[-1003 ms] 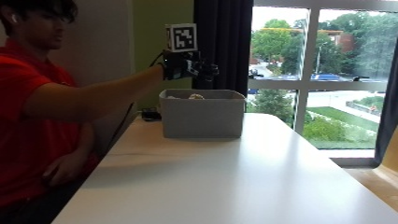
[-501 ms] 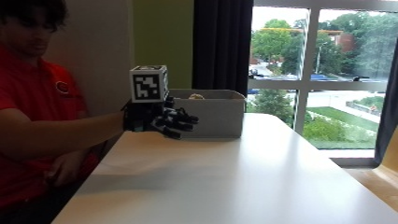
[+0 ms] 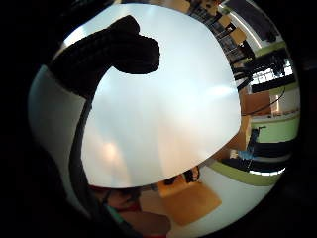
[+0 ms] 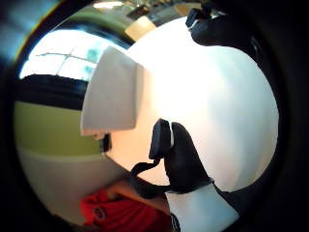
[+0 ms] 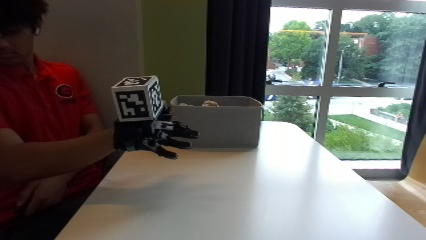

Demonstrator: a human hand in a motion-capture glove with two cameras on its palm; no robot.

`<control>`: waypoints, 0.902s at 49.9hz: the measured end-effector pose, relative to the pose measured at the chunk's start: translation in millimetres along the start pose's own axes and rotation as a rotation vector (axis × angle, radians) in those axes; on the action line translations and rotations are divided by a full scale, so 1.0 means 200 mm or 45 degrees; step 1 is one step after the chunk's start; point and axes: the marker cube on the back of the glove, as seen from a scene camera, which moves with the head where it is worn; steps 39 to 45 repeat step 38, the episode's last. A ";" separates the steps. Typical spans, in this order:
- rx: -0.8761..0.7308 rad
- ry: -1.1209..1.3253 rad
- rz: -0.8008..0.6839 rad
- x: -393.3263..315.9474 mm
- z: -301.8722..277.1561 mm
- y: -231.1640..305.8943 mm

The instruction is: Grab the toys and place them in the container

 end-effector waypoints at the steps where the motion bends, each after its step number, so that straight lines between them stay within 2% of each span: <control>1: 0.002 -0.004 0.001 0.00 0.00 0.00; 45: 0.026 -0.010 0.011 -0.02 -0.04 0.02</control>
